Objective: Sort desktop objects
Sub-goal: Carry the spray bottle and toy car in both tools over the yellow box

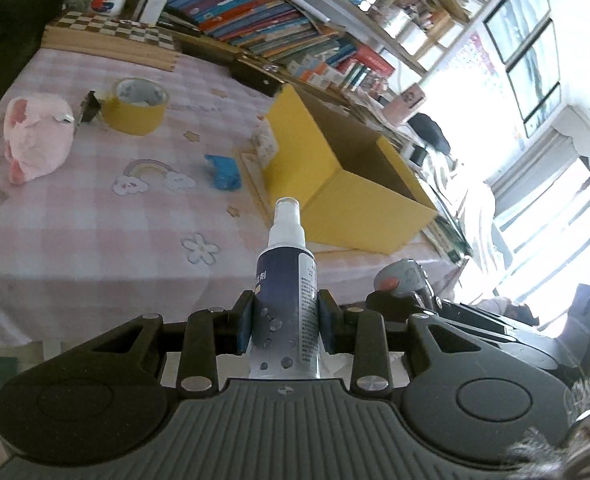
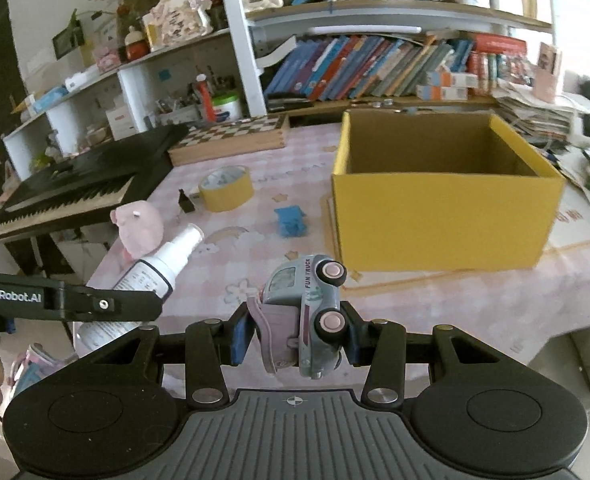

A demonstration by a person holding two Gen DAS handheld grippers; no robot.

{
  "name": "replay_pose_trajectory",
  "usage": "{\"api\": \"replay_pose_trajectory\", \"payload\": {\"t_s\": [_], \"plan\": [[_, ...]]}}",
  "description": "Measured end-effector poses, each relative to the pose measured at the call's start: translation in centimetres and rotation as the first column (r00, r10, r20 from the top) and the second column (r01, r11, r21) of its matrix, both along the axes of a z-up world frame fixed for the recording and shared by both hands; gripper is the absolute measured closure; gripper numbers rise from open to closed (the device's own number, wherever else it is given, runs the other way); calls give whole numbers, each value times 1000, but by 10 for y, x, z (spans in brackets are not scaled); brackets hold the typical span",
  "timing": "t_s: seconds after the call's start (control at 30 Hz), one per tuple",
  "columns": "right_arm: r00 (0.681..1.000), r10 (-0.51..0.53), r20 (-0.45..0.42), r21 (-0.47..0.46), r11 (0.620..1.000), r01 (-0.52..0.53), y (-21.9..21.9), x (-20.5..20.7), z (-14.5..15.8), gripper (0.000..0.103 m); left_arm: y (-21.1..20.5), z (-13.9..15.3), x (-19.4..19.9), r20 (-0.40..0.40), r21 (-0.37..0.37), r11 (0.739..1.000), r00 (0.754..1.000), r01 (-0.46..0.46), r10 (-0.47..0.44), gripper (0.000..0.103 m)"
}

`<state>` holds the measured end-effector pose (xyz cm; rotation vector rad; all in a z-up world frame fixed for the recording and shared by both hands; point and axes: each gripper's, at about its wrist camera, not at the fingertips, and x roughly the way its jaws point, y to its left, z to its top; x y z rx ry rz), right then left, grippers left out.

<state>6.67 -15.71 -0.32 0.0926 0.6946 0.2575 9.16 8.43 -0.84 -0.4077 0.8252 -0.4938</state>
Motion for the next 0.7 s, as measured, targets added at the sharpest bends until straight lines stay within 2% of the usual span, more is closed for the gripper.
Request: {"api": "replay_pose_trajectory", "payload": {"t_s": [0.33, 0.7], "plan": [[989, -140, -40, -4, 990, 140, -27, -39, -6, 59, -24, 6, -24, 5, 1, 994, 994, 106, -106, 73], [969, -245, -31, -6, 969, 245, -44, -79, -4, 59, -59, 4, -35, 9, -3, 972, 972, 237, -237, 73]]}}
